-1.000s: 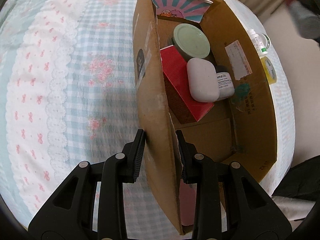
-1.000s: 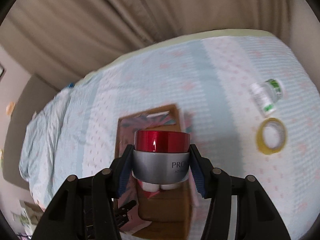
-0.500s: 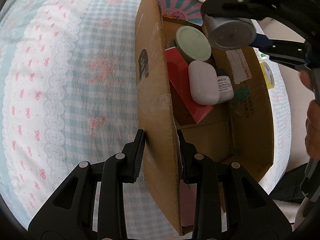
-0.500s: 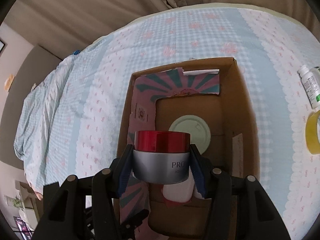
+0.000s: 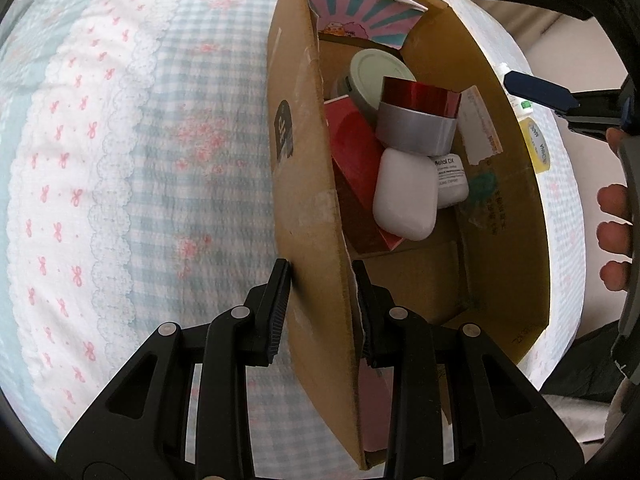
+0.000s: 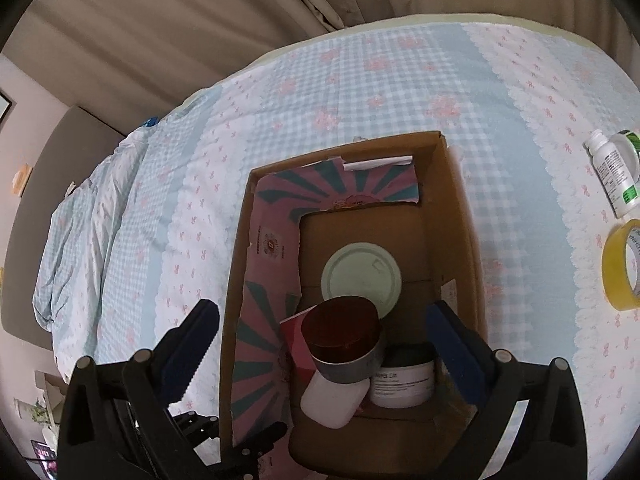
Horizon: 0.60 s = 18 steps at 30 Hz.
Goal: Organize rigid objects
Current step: 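Lower the silver jar into the box onto the white case, release, then move the right tool to the yellow tape roll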
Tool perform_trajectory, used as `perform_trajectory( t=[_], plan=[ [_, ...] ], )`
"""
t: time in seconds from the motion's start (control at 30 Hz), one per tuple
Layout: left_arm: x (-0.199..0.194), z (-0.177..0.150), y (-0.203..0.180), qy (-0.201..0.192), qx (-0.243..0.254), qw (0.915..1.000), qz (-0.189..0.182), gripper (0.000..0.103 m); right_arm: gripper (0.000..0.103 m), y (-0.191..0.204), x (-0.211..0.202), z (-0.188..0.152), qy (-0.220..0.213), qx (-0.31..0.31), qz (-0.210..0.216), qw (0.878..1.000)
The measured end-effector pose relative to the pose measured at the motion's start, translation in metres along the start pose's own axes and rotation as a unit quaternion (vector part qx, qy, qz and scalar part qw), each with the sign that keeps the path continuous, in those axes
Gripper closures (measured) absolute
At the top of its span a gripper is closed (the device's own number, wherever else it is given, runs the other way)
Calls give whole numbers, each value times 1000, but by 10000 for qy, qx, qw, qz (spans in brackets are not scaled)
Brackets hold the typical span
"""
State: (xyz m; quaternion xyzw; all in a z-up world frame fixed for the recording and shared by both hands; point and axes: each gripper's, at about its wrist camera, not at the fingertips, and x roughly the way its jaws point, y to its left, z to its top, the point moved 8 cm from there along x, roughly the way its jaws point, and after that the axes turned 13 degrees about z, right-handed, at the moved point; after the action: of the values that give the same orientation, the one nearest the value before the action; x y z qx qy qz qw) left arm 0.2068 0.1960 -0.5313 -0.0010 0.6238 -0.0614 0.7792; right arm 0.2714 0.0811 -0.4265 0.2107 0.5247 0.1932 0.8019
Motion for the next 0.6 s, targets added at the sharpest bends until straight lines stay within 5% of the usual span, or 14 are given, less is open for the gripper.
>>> perform_trajectory(
  t=[0.37,0.6],
  plan=[
    [-1,0,-3,7,-36,10000,14,76,0,0,-24,0,-91,-102,-19,9999],
    [-2,0,-6,-2,42,10000,86,76,0,16,-85,6,-269,-168,-310,9990]
  ],
)
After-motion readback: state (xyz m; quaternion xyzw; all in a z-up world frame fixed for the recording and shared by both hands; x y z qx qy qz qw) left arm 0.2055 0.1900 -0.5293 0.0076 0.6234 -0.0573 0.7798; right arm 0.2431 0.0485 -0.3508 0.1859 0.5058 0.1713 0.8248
